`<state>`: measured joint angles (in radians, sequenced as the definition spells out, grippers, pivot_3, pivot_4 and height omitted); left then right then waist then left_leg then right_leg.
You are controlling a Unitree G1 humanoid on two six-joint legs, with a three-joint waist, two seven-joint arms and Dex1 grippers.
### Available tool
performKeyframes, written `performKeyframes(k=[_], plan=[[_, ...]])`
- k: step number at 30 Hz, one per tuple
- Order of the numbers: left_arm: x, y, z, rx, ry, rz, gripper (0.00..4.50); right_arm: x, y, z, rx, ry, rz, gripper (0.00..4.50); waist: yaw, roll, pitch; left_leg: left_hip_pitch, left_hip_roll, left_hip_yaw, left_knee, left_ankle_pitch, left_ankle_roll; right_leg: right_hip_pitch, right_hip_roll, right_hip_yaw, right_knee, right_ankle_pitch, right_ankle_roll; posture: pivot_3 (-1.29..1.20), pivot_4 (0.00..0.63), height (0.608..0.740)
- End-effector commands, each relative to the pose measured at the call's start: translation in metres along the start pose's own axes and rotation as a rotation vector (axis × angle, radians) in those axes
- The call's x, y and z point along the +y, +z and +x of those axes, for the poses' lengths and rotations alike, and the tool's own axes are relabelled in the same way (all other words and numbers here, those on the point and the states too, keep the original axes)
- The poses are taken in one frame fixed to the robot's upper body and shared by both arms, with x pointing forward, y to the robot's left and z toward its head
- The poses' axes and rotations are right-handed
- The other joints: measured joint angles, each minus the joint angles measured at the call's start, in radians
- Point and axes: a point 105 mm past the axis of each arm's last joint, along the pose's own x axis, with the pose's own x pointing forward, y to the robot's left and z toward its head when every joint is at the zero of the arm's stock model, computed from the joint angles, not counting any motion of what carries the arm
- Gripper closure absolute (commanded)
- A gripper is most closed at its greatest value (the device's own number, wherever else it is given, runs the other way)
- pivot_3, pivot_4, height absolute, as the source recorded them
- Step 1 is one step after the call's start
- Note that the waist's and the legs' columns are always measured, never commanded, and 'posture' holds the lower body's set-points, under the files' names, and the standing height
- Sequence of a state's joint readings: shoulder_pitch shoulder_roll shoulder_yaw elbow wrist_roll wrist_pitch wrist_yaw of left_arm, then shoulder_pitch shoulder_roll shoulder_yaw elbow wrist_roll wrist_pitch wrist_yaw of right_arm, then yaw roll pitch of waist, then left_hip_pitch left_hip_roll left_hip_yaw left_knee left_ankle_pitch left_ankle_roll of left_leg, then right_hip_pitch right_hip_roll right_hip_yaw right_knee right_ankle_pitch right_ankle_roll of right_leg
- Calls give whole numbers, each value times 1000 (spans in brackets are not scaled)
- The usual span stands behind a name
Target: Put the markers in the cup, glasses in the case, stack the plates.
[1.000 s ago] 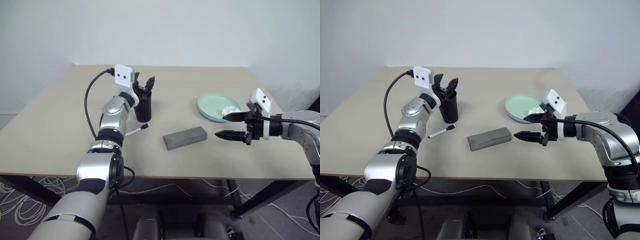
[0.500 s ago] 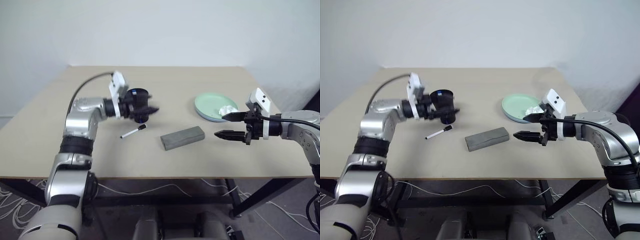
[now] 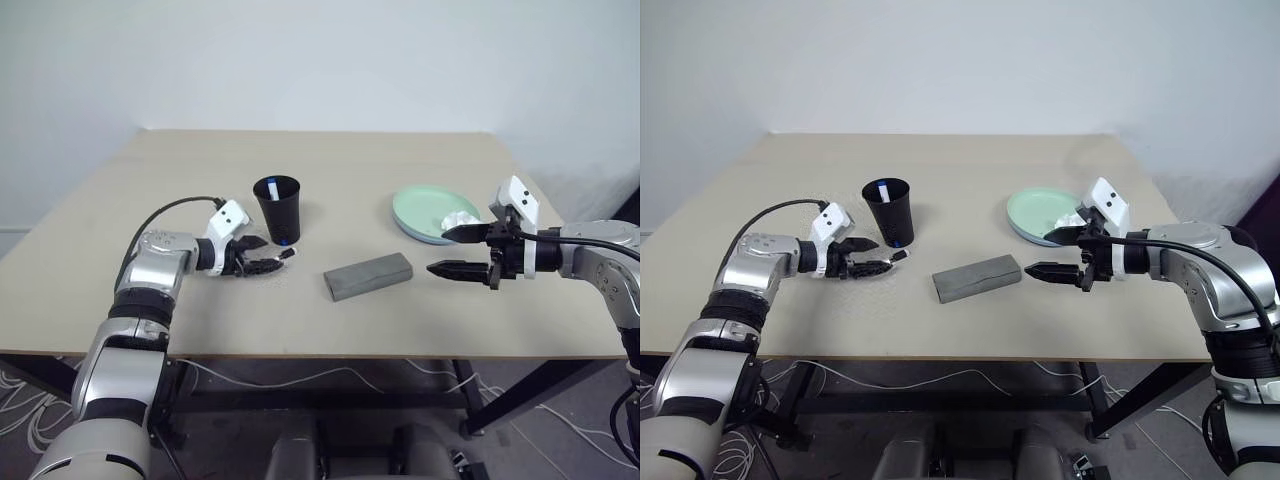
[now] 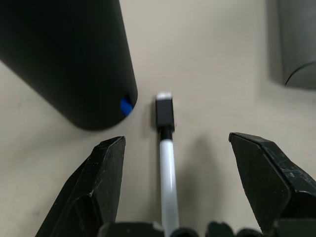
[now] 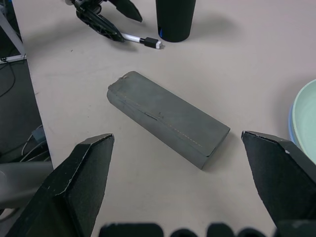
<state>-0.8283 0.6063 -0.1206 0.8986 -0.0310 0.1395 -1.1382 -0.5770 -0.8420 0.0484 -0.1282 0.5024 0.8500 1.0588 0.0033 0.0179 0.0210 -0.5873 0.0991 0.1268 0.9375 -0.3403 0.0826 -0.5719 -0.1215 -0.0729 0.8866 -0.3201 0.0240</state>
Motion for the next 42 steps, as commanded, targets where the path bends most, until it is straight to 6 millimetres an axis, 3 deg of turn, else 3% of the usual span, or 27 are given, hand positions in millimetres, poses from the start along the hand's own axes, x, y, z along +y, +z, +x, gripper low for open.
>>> performKeyframes(k=[1,12,25,38,42], plan=[[7,12,0,-3,32,48,968,-2,15,-7,-37,-22,-41,0,0,0,0,0,0,0,0,0,0,0,0,0,0,0,0,0,0,639],[9,-8,6,79,46,-16,968,-2,14,-5,-43,-23,-38,0,0,0,0,0,0,-1,0,0,0,0,0,0,1,0,0,0,0,639],[15,5,4,215,15,71,968,-2,15,-2,-51,-24,-40,0,-1,0,0,0,1,0,0,0,1,-1,0,0,1,0,0,0,0,639],[12,3,4,265,-25,69,968,-3,15,-3,-61,-37,-36,0,-1,0,0,0,1,0,0,0,1,-2,0,0,1,0,0,0,0,639],[12,3,4,267,-35,63,2231,-3,15,-4,-60,-40,-39,0,-1,0,0,0,1,0,0,0,1,-2,0,0,1,0,0,0,0,639]])
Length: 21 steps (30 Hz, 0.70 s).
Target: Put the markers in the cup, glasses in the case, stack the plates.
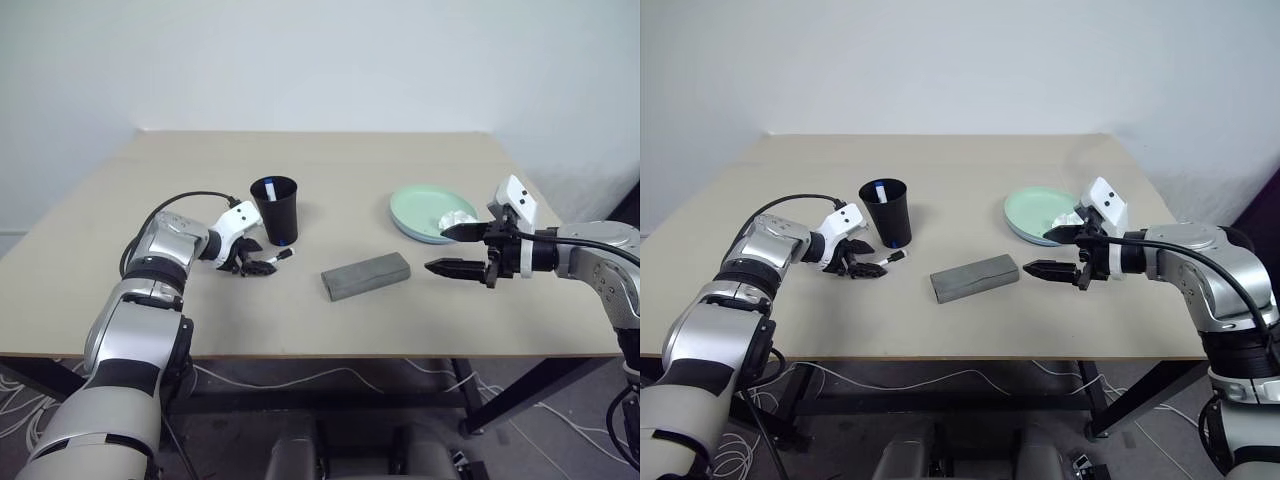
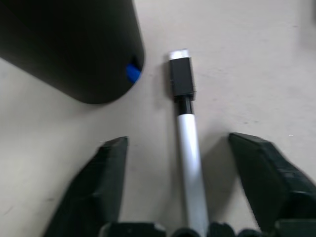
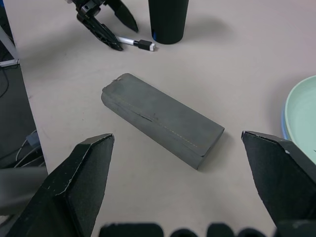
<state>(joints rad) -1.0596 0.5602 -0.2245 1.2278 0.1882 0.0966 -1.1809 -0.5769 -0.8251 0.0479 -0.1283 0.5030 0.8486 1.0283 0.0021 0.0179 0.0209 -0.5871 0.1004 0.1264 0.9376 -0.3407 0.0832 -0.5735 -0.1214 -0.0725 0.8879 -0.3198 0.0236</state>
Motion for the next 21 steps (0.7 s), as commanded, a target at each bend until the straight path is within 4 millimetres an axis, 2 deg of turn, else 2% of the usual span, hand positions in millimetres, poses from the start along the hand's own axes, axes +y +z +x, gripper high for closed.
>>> performKeyframes(k=[1,6,7,14,18,21], plan=[[4,4,-5,18,10,16,2583,-2,15,-7,-47,-22,-42,0,0,0,0,0,0,0,0,0,0,0,0,0,0,0,0,0,0,639],[3,2,-6,20,1,12,4335,-3,15,-6,-46,-22,-46,0,0,0,0,0,1,0,0,0,0,0,0,0,1,0,0,0,0,639],[3,2,-7,21,0,12,4469,-3,15,-6,-46,-22,-47,0,0,0,0,0,1,0,0,0,0,0,0,0,1,0,0,0,0,639],[-1,2,-7,15,-34,57,4469,-4,17,-7,-47,-27,-54,0,0,0,0,0,1,0,0,0,1,0,0,0,1,0,0,0,0,639],[-19,25,-14,-106,-210,81,4469,-4,18,-7,-50,-26,-56,0,1,0,0,0,1,0,0,0,0,-1,0,0,0,0,0,0,0,639],[-35,55,-27,-252,-361,78,4469,-3,19,-6,-50,-25,-57,0,1,0,0,-4,1,0,1,0,0,-4,0,0,0,1,-2,0,0,639]])
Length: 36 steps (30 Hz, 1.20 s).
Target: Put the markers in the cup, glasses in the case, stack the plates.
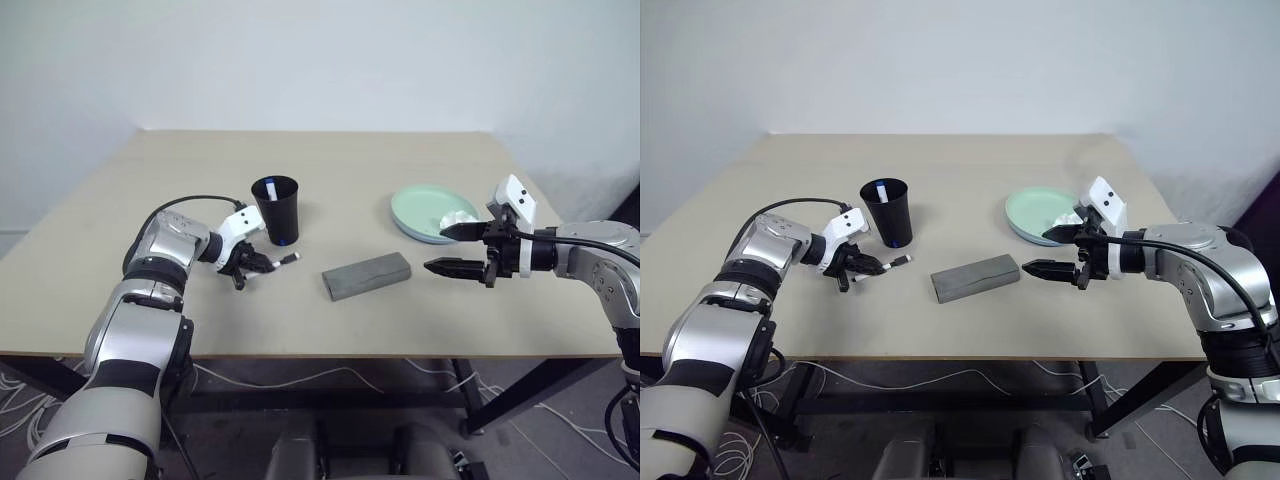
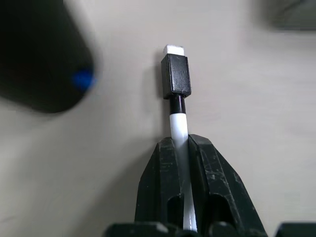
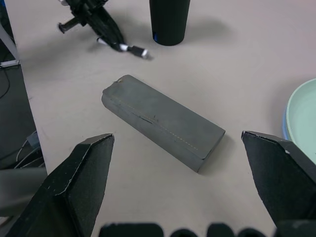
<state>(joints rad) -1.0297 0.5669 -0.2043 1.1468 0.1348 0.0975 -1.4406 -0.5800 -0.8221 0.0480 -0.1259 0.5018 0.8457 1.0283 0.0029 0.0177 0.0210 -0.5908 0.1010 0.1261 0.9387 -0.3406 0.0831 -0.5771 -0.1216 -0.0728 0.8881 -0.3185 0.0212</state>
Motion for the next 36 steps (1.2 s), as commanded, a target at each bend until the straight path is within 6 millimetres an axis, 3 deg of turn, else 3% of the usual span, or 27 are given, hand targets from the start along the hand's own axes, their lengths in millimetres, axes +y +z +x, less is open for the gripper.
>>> performKeyframes(k=[1,4,6,9,12,18,23,36], plan=[[-16,58,-19,-231,-143,61,4469,-3,18,-6,-47,-24,-55,0,0,0,0,-3,0,0,1,0,0,-2,0,0,0,1,-2,0,0,639],[-25,85,-29,-358,-188,61,4469,-3,18,-6,-49,-22,-56,0,-1,0,0,-8,0,-1,3,5,-2,-6,0,0,0,2,-3,0,0,639],[-21,115,-45,-500,-136,75,4469,-3,20,-4,-52,-18,-57,0,-2,0,0,-8,0,0,2,5,-1,-5,1,0,-1,2,-3,0,0,639],[-3,144,-65,-662,37,83,4469,-3,20,-4,-54,-15,-57,0,-1,0,0,-8,0,0,2,6,0,-5,2,0,-1,1,-1,0,0,639],[18,156,-80,-771,216,57,4469,-2,20,-4,-55,-12,-57,0,-2,0,0,-7,0,0,2,5,1,-4,2,0,-1,-1,2,0,0,639],[48,154,-92,-880,467,-40,4469,-2,21,-3,-61,-9,-57,0,-2,0,0,-5,-1,1,1,6,0,-2,2,0,0,-1,2,0,0,639],[58,140,-81,-882,594,-37,4469,-1,22,-3,-64,-7,-57,0,0,0,0,-6,-1,2,1,6,0,-2,2,0,0,0,1,0,0,639],[61,119,-53,-851,636,-81,4469,0,22,-4,-69,-9,-52,0,0,0,0,-6,-2,3,2,6,-1,-2,2,-1,0,2,-2,0,0,639]])
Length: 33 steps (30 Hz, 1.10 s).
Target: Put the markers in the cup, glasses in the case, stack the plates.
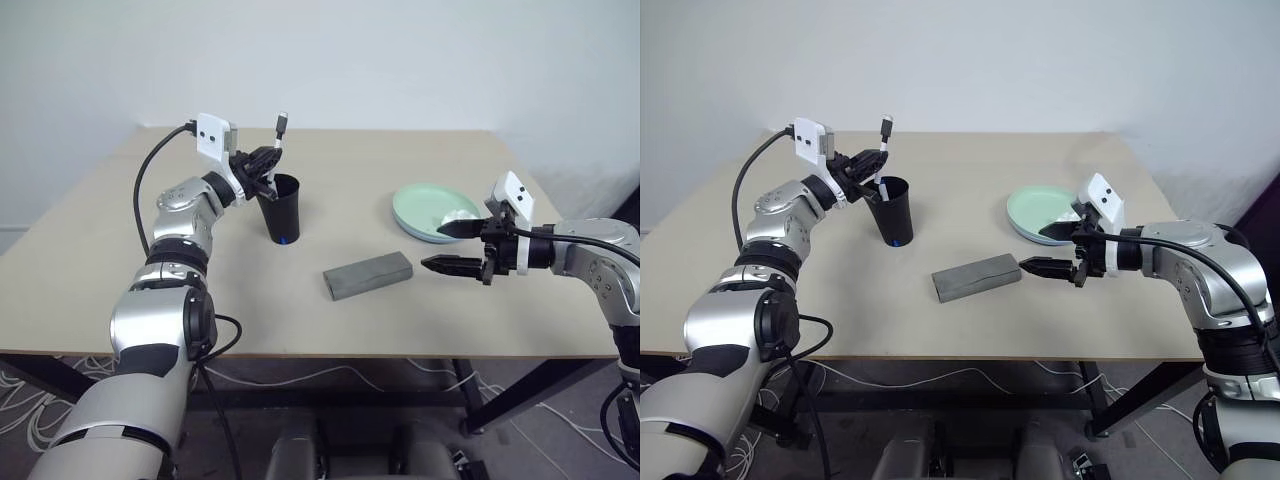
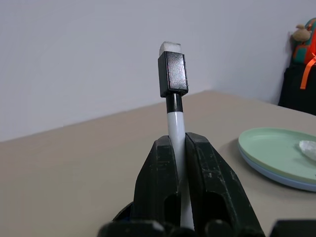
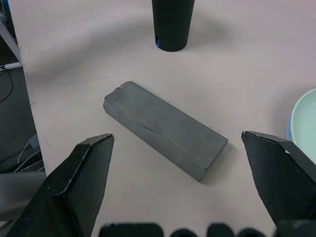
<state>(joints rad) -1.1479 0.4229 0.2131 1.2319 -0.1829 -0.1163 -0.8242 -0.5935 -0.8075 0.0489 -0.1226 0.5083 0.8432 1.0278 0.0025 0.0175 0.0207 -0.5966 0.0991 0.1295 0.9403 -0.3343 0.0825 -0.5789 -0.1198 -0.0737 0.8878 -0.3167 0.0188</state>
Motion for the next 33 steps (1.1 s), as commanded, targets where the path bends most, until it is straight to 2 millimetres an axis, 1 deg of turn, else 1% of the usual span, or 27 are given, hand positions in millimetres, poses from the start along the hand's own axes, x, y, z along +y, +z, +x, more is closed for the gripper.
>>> performKeyframes(k=[1,5,9,15,18,19,23,26,27,30,33], plan=[[0,9,3,-27,5,26,4469,-1,18,-7,-49,-21,-47,0,0,0,0,0,0,0,0,0,0,0,0,0,0,0,0,0,0,639],[1,0,2,13,15,-4,4469,-2,18,-7,-50,-23,-43,0,0,0,0,0,0,0,0,0,0,0,0,0,0,0,0,0,0,639],[3,-2,1,31,30,-13,3301,-2,18,-7,-51,-24,-41,0,0,0,0,0,0,0,0,0,0,0,0,0,0,0,0,0,0,639],[4,-3,0,41,29,5,1170,-2,18,-7,-52,-25,-40,0,0,0,0,0,0,0,0,0,0,0,0,0,0,0,0,0,0,639],[4,5,0,22,9,13,134,-2,18,-7,-52,-26,-39,0,0,0,0,0,0,0,0,0,0,0,0,0,0,0,0,0,0,639],[4,7,-1,17,3,14,59,-2,18,-7,-52,-26,-39,0,0,0,0,0,0,0,0,0,0,0,0,0,0,0,0,0,0,639],[3,20,-3,-10,-45,22,59,-3,18,-6,-53,-25,-38,0,0,0,0,0,0,0,0,0,0,0,0,0,0,0,0,0,0,639],[3,41,-13,-48,-128,24,59,-3,17,-4,-54,-23,-35,0,-1,0,0,0,0,0,0,0,0,0,0,0,0,0,0,0,0,639],[3,45,-16,-54,-144,25,59,-3,17,-4,-55,-23,-35,0,-2,0,0,-1,0,0,0,0,0,0,0,0,0,0,0,0,0,639],[6,49,-43,3,-225,73,59,-5,17,-3,-58,-22,-31,0,-9,0,0,-1,0,-1,0,0,0,-1,0,0,0,0,0,0,0,639],[11,42,-75,82,-246,97,59,-8,21,-4,-79,-27,-22,0,-27,1,-1,0,1,-1,-1,0,0,-1,0,1,0,0,0,0,0,639]])
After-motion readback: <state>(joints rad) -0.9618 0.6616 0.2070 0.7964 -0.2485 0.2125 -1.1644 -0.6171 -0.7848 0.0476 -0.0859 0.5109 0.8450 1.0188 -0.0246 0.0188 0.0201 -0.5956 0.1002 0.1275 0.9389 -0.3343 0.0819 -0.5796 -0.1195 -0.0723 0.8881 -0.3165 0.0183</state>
